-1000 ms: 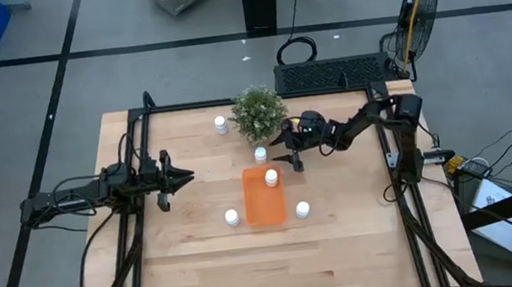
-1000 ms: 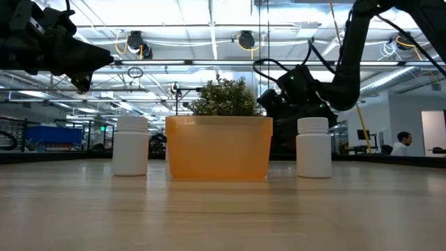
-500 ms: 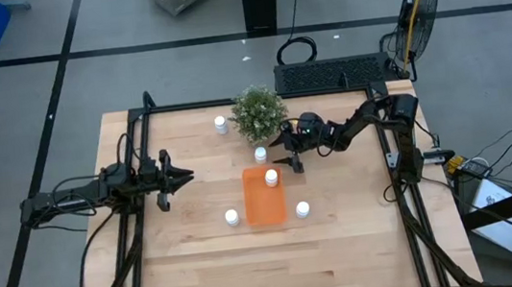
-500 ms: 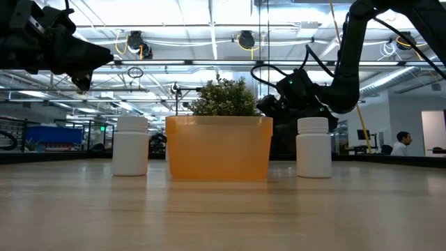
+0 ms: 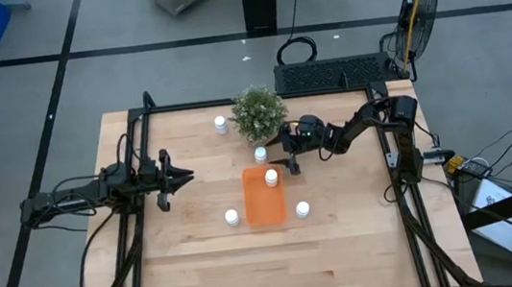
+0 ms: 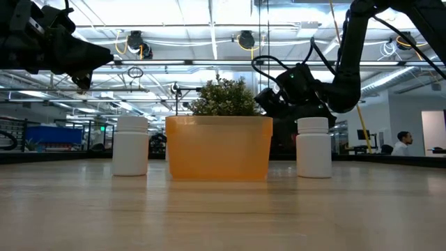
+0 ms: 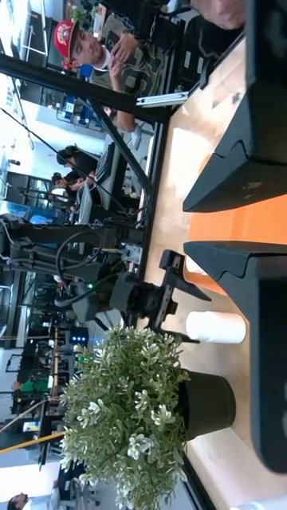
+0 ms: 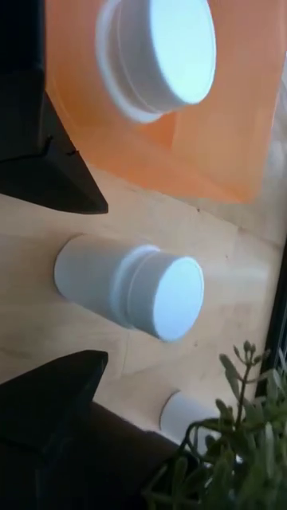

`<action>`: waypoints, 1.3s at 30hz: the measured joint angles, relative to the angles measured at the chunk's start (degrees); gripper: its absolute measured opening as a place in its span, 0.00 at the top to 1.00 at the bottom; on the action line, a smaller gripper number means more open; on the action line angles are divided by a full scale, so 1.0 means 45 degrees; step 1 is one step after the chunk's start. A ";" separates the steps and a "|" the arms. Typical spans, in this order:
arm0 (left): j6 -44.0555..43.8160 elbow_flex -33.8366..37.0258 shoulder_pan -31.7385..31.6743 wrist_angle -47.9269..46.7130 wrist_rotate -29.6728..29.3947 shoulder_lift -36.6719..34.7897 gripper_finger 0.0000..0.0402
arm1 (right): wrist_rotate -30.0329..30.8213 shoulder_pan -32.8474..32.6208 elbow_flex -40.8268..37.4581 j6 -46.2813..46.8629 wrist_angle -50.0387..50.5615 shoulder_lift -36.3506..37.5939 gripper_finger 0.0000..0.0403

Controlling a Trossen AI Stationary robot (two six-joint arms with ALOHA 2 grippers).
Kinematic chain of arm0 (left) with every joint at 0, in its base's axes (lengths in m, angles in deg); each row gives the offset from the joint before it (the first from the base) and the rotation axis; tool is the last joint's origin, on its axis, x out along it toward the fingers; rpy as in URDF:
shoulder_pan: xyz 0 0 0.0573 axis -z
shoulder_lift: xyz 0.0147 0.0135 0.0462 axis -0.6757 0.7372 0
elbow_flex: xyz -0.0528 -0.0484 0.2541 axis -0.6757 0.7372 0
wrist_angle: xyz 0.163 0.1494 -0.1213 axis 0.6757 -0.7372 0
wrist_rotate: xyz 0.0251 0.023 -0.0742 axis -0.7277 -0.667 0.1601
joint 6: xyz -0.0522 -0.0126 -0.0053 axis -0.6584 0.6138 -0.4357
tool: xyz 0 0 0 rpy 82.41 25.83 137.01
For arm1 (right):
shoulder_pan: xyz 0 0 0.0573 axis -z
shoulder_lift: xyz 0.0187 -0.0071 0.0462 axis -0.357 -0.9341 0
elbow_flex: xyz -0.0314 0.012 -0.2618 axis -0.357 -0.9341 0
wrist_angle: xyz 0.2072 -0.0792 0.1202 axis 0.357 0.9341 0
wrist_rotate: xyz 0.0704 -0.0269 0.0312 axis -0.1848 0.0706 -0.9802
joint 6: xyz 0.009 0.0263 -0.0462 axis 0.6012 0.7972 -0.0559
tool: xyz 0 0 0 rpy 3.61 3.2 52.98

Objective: Pick and place pill bottles into a basket
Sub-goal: Put the white medicine bottle into the orange bin

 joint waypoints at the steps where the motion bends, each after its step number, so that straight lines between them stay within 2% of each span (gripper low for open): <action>1: 0.0000 0.0000 0.0000 0.0000 0.0000 -0.0004 0.82 | 0.0000 0.0000 0.0000 0.0002 0.0004 0.0000 0.30; 9: -0.0005 0.0000 -0.0001 -0.0005 0.0002 -0.0004 0.82 | 0.0316 -0.0037 0.0000 0.0003 0.0009 0.0000 0.30; 21: -0.0010 0.0000 -0.0005 -0.0010 0.0010 0.0000 0.82 | 0.0381 -0.0134 0.0334 0.0245 -0.0865 -0.0998 0.30; 39: -0.0015 0.0000 0.0000 -0.0010 0.0015 0.0000 0.82 | 0.0282 -0.0321 0.0947 0.0080 -0.0365 -0.0996 0.31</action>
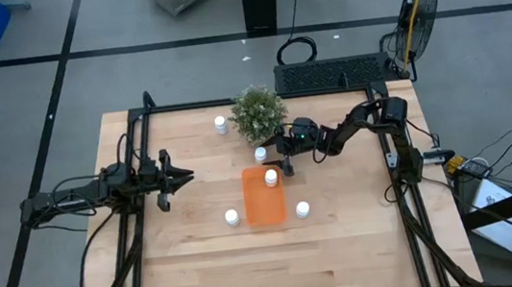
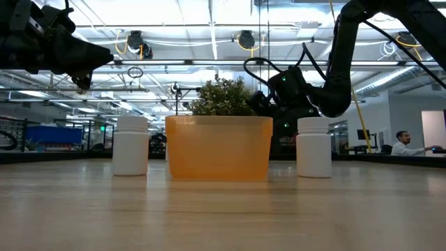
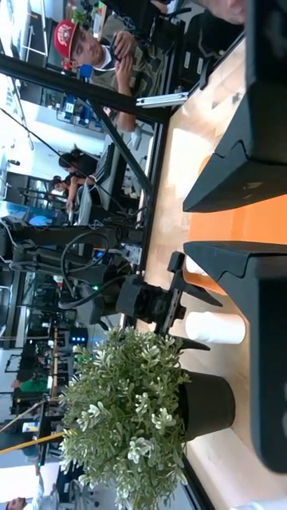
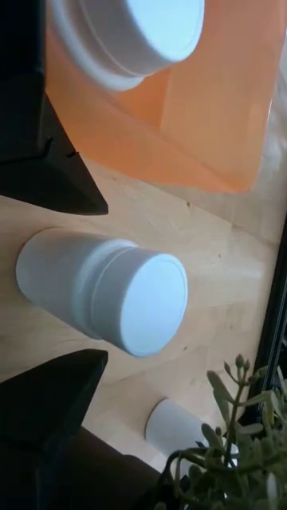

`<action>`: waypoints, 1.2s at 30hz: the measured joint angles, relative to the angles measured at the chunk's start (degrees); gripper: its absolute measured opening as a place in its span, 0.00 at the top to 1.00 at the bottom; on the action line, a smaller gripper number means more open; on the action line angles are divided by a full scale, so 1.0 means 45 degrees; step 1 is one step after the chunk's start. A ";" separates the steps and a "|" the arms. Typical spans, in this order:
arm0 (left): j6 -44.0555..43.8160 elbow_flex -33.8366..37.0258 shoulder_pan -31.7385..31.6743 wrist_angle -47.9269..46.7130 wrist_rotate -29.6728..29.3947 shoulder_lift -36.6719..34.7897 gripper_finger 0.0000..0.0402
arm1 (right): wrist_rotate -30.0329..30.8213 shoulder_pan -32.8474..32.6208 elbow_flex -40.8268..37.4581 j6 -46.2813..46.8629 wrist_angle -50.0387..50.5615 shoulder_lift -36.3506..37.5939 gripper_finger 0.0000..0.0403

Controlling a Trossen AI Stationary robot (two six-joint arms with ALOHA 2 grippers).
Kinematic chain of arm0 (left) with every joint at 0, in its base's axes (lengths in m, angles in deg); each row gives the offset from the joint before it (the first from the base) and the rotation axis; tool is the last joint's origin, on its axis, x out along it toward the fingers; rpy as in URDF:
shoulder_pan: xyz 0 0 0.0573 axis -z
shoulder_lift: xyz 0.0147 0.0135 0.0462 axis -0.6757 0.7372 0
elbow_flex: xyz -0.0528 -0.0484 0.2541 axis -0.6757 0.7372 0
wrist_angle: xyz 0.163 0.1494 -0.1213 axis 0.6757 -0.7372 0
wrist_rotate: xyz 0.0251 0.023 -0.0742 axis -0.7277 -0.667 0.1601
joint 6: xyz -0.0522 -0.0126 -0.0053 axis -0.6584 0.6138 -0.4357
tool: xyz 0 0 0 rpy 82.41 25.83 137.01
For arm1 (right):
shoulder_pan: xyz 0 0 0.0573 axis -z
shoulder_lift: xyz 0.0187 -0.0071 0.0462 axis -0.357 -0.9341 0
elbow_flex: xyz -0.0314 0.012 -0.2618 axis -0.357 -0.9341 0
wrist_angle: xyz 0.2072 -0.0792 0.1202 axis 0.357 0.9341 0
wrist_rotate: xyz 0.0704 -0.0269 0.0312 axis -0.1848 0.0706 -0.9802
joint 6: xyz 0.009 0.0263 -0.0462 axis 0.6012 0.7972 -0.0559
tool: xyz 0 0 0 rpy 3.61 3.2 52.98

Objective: Pick and place pill bottles into a basket
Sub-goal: Put the white medicine bottle into the orange bin

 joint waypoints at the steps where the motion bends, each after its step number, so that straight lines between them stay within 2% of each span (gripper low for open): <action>1: 0.0000 0.0000 -0.0004 0.0000 0.0000 0.0000 0.82 | -0.0002 0.0000 0.0000 0.0000 -0.0002 0.0000 0.31; 5: 0.0011 0.0000 -0.0001 0.0000 0.0000 0.0000 0.82 | -0.0003 0.0000 0.0000 -0.0008 0.0000 0.0000 0.31; 8: 0.0015 0.0000 -0.0005 -0.0005 0.0000 0.0000 0.82 | -0.0006 0.0000 0.0000 0.0004 0.0000 0.0000 0.35; 16: 0.0010 0.0000 -0.0005 -0.0019 -0.0019 0.0000 0.82 | -0.0058 0.0000 0.0000 -0.0062 -0.0024 0.0000 0.63; 25: 0.0643 0.0000 -0.0001 -0.0029 -0.0019 0.0000 0.82 | -0.0029 0.0015 0.0000 0.0217 -0.0100 0.0000 0.63; 36: 0.0491 0.0000 -0.0004 0.0047 -0.0013 0.0000 0.82 | 0.0325 0.0042 -0.0019 0.0291 0.0295 0.0429 0.64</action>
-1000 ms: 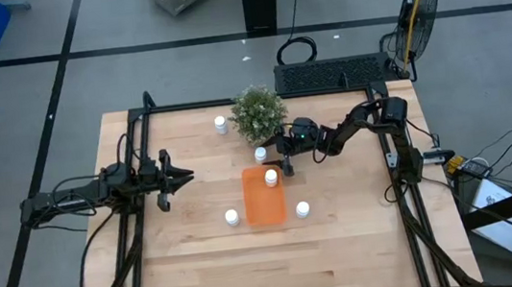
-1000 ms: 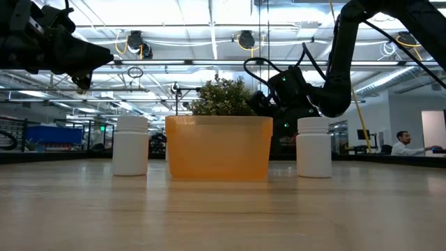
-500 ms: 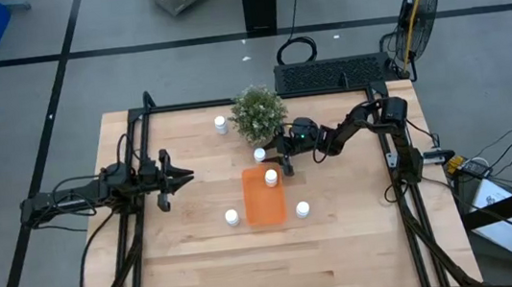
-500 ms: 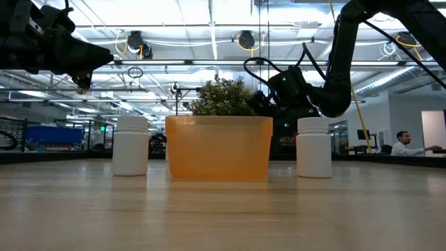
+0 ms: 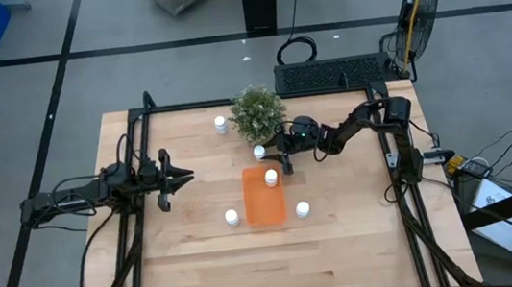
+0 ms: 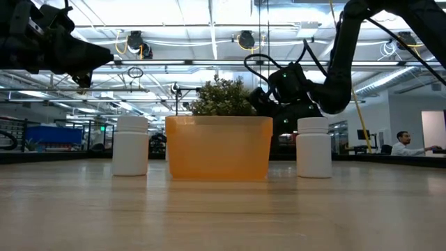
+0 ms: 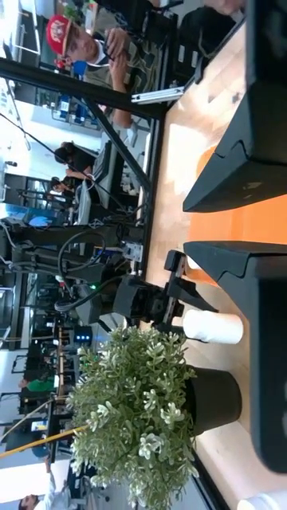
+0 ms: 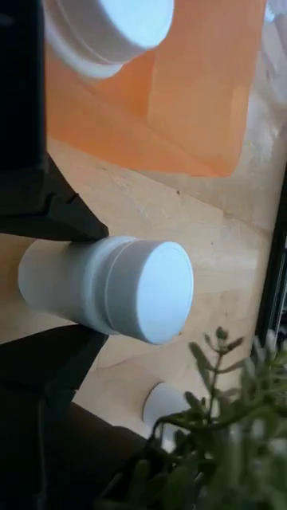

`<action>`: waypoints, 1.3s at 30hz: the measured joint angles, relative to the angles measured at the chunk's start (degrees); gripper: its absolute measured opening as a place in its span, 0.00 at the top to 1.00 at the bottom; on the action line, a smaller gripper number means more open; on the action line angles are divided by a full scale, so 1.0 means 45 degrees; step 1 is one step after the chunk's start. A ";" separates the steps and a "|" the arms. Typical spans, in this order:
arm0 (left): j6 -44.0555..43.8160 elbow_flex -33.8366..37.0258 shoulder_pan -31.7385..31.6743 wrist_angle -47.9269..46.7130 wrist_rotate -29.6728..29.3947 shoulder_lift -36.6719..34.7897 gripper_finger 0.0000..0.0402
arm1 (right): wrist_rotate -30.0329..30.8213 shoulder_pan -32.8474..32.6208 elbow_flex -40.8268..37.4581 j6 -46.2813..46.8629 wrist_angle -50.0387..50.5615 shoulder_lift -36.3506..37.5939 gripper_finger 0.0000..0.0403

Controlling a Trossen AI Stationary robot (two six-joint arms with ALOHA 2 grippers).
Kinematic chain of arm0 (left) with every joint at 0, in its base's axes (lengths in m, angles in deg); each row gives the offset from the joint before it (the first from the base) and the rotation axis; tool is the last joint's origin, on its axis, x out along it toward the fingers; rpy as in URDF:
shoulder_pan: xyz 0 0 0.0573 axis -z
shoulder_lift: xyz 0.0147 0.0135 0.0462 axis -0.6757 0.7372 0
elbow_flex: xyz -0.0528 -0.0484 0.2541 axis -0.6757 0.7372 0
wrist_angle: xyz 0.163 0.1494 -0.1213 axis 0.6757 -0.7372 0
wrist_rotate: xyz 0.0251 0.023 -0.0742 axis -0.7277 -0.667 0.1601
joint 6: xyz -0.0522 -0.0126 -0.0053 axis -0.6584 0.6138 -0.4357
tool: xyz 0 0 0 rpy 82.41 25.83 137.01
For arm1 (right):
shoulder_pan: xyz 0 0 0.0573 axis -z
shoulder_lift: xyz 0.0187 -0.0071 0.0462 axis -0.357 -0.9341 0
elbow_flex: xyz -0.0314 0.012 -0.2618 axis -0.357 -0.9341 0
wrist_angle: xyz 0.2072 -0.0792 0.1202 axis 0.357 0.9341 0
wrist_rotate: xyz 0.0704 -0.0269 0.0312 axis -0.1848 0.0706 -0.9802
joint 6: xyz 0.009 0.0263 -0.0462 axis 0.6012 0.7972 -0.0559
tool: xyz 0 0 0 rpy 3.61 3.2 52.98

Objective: Pick and place pill bottles into a basket
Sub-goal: Put the white medicine bottle into the orange bin

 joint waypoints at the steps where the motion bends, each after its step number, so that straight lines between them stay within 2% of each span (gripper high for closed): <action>1: -0.0076 0.0000 0.0001 0.0021 0.0004 -0.0002 0.82 | 0.0003 0.0035 -0.0027 -0.0022 0.0152 0.0067 0.64; 7: -0.1007 0.0000 0.0000 -0.0027 0.0008 -0.0001 0.82 | 0.0407 0.0130 -0.0625 -0.0001 0.0233 0.0573 0.65; 15: -0.0844 0.0000 0.0003 -0.0082 -0.0040 0.0000 0.82 | 0.0986 0.0428 -0.2001 0.0053 0.0299 0.2562 0.65; 21: -0.0492 0.0000 -0.0001 -0.0023 -0.0035 -0.0005 0.82 | 0.1443 0.0447 -0.3307 0.0145 0.1282 0.4967 0.65; 27: -0.0700 0.0000 0.0004 0.0038 -0.0004 0.0000 0.82 | 0.2287 -0.0173 -0.3832 0.0630 0.4129 0.8020 0.65; 34: -0.2482 0.0000 0.0001 0.0430 0.0076 0.0000 0.82 | 0.3459 -0.1305 -0.3827 0.2061 0.6172 1.1185 0.65; 39: -0.4091 0.0000 0.0000 0.0871 0.0073 0.0000 0.82 | 0.4376 -0.2085 -0.3827 0.3066 0.6819 1.2521 0.66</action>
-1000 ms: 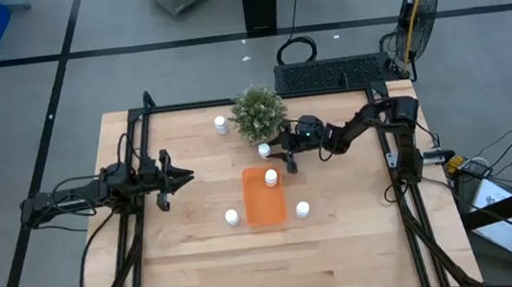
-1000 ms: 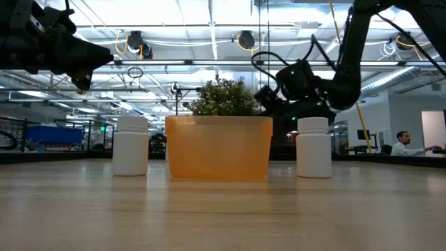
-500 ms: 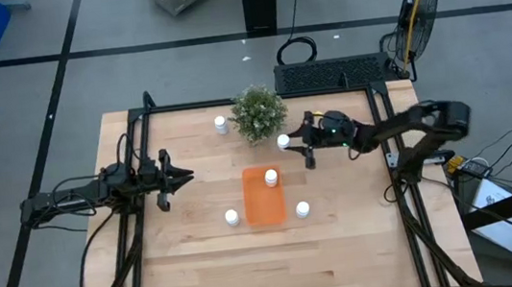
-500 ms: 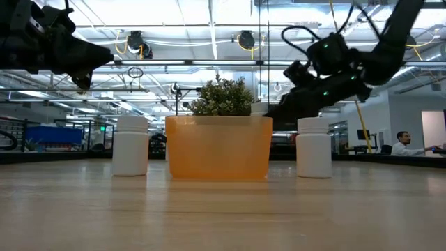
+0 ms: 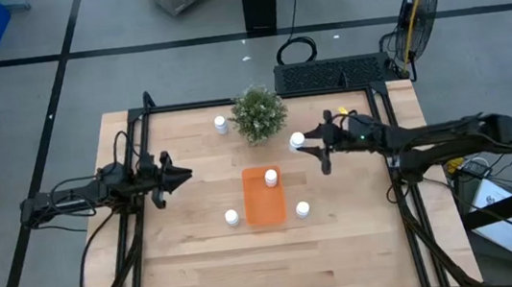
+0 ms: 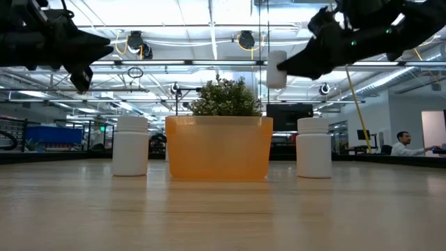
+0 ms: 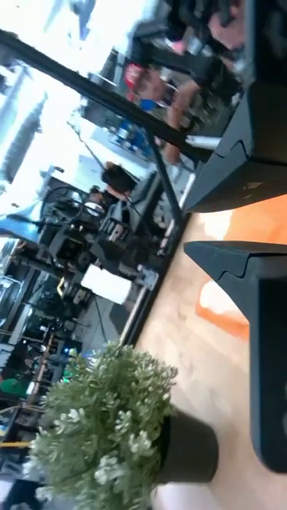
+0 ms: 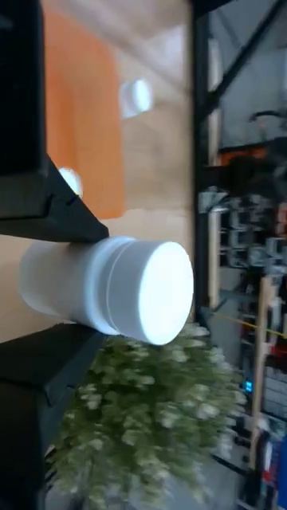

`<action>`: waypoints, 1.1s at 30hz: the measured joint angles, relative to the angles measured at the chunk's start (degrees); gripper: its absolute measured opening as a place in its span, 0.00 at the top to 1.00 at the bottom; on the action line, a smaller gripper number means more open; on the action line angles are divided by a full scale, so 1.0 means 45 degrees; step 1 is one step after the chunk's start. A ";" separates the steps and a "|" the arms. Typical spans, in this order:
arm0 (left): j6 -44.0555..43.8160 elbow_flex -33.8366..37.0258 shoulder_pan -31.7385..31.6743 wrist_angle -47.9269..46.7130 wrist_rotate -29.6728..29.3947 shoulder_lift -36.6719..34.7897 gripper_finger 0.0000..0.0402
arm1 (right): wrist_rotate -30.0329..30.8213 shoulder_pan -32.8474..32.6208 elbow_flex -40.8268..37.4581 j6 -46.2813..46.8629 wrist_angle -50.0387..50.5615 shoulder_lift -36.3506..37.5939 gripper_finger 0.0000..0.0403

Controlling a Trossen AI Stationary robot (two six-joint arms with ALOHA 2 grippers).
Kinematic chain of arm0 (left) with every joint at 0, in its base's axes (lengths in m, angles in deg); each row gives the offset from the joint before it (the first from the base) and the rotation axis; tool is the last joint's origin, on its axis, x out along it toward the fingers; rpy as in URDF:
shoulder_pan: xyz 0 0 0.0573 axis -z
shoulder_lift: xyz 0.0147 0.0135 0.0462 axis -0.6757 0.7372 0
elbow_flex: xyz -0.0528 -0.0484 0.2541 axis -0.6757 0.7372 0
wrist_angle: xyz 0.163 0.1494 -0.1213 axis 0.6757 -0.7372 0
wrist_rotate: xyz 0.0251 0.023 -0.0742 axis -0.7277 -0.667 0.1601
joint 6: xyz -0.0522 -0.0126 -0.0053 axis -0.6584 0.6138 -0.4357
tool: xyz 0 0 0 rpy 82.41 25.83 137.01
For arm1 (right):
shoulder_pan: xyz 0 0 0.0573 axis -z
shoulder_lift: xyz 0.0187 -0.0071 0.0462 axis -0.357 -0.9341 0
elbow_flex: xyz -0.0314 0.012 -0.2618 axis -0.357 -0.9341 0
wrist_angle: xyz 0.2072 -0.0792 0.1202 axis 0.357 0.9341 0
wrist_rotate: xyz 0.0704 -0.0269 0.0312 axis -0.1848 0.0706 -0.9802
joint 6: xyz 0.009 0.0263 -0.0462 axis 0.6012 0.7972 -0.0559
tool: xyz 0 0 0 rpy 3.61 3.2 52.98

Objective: Pick and place pill bottles into a basket
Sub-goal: Put the white medicine bottle into the orange bin

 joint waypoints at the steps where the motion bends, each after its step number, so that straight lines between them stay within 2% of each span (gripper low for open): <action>1: -0.0141 0.0000 0.0004 0.0066 -0.0114 -0.0003 0.82 | 0.0121 -0.0166 0.0000 0.0137 -0.0027 0.0181 0.67; 5: -0.0292 0.0000 -0.0001 0.0027 -0.1123 0.0000 0.82 | 0.0364 -0.0834 0.0000 0.0334 -0.0081 0.0570 0.67; 10: -0.0481 0.0000 0.0002 0.0090 -0.1187 0.0000 0.82 | 0.1039 -0.1660 0.0000 0.0441 -0.0373 0.0660 0.67; 14: -0.1418 0.0000 -0.0001 0.0563 -0.1134 -0.0005 0.82 | 0.1355 -0.2068 0.0000 0.0671 -0.0361 0.0655 0.67; 17: -0.1529 0.0000 0.0004 0.0896 -0.1762 0.0000 0.82 | 0.1360 -0.2230 0.0000 0.0882 -0.0358 0.0655 0.67; 27: -0.1733 -0.0048 -0.0001 0.2024 -0.1415 -0.0003 0.82 | 0.1250 -0.2386 0.0021 0.1344 -0.0337 0.0654 0.67; 31: -0.0930 -0.1237 0.0014 0.1570 -0.1213 0.0461 0.82 | 0.1148 -0.2678 0.0677 0.1311 -0.0034 0.0463 0.67; 33: -0.0354 -0.2292 0.0014 0.0600 -0.1187 0.1152 0.82 | 0.0921 -0.2764 0.1357 0.1238 0.0707 0.0299 0.67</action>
